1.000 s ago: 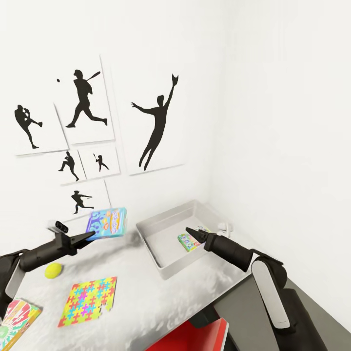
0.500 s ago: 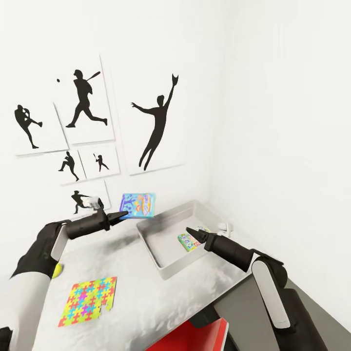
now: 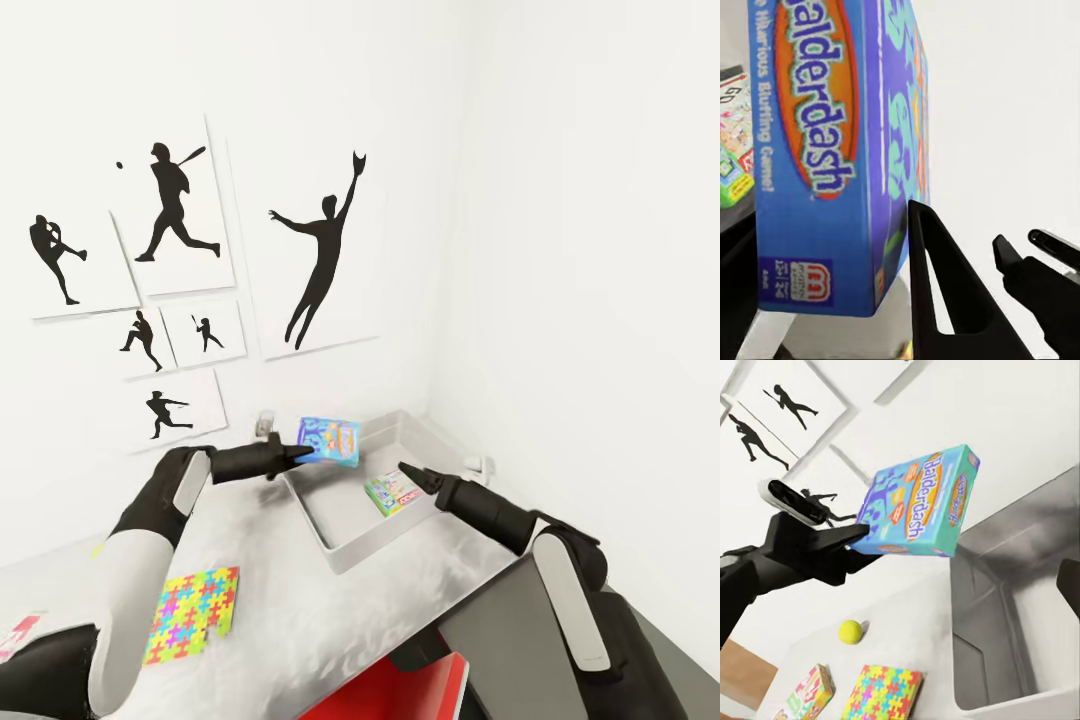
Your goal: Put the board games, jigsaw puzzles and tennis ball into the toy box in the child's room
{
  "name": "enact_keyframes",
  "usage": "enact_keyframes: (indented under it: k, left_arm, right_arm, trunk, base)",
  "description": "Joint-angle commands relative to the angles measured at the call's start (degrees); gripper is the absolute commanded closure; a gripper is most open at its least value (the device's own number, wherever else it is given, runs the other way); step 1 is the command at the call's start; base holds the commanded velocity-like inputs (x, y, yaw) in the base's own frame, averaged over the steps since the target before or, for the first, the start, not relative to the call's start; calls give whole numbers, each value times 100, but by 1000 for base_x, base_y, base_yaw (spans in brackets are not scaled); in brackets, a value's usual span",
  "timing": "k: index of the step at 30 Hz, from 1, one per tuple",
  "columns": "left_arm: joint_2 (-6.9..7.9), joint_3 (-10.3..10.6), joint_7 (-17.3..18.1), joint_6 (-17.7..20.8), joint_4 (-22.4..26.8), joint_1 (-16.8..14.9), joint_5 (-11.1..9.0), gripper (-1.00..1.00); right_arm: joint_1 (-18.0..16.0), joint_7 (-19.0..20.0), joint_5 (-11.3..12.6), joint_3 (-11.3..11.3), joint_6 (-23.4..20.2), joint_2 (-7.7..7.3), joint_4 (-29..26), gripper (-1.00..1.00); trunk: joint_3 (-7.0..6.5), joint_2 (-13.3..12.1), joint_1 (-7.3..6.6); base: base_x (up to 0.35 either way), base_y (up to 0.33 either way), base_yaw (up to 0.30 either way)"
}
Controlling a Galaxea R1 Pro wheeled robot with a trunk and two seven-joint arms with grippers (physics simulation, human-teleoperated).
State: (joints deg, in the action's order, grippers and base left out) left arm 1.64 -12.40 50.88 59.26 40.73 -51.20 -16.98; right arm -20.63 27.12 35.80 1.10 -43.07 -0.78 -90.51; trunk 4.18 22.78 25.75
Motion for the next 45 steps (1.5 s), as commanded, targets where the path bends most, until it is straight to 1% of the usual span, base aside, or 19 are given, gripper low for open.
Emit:
enact_keyframes:
  k: [1,2,3,4,5,8,11,15,27,30,31,32,34,35,37,39,42,45]
  left_arm:
    - [-45,-22,-117,31,-21,-11,-49,100]
    - [-167,-28,-497,-3,-64,-16,-59,100]
    - [-255,-32,-692,-22,-84,-18,-62,100]
    - [-300,-34,-768,-28,-90,-19,-64,100]
    - [-412,-38,-928,-45,-107,-20,-63,100]
    - [-560,-36,-1062,-98,-271,-21,-58,100]
    - [-637,-22,-1115,-225,-508,-21,-35,100]
    - [-657,-34,-1184,-309,-599,-21,-31,100]
    - [-621,-60,-1222,-426,-726,-21,-48,100]
    - [-615,-71,-1375,-507,-905,-21,-49,100]
    - [-614,-80,-1481,-552,-965,-21,-50,100]
    - [-617,-112,-1602,-593,-1005,-21,-51,100]
    - [-624,-279,-1866,-637,-1047,-21,-51,100]
    - [-627,-335,-1932,-644,-1052,-21,-51,100]
    - [-634,-569,-2186,-660,-1066,-21,-51,100]
    - [-638,-725,-2393,-669,-1072,-21,-56,100]
    - [-639,-813,-2519,-676,-1074,-21,-61,100]
    - [-642,-845,-2562,-678,-1075,-21,-66,100]
  right_arm:
    - [2,12,13,44,-39,1,-2,-100]
    - [40,12,19,148,-41,0,-2,-100]
    - [61,12,19,201,-42,-1,-2,-100]
    - [70,12,18,220,-43,-1,-2,-100]
    - [86,12,17,259,-43,-1,-2,-100]
    - [100,12,15,325,-44,-1,-2,-100]
    - [103,12,15,371,-44,-1,-2,-100]
    - [103,14,22,385,-44,-1,-2,-100]
    - [112,12,29,383,-44,-1,-2,-100]
    - [112,12,29,383,-44,0,-2,-100]
    - [112,12,30,382,-44,0,-2,-100]
    - [112,12,31,382,-44,-1,-2,-100]
    - [112,12,29,386,-44,-1,-2,-100]
    - [112,12,30,388,-44,-1,-2,-100]
    - [112,12,31,388,-44,-1,-2,-100]
    - [112,12,32,385,-44,-1,-2,-100]
    - [112,12,33,384,-44,-1,-2,-100]
    - [112,12,33,386,-44,-1,-2,-100]
  trunk:
    - [13,14,4]
    - [13,14,4]
    - [13,14,4]
    - [13,14,4]
    - [13,14,4]
    - [13,14,4]
    - [13,14,4]
    - [13,14,4]
    - [13,14,4]
    - [13,14,4]
    - [13,14,4]
    - [13,14,4]
    - [13,14,4]
    - [13,14,4]
    - [13,14,4]
    - [13,14,4]
    - [13,14,4]
    - [13,14,4]
  base:
    - [0,0,0]
    - [0,0,0]
    - [0,0,0]
    - [0,0,0]
    - [0,0,0]
    - [0,0,0]
    - [0,0,0]
    - [0,0,0]
    - [0,0,0]
    - [0,0,0]
    - [0,0,0]
    - [0,0,0]
    - [0,0,0]
    - [0,0,0]
    - [0,0,0]
    - [0,0,0]
    - [0,0,0]
    - [0,0,0]
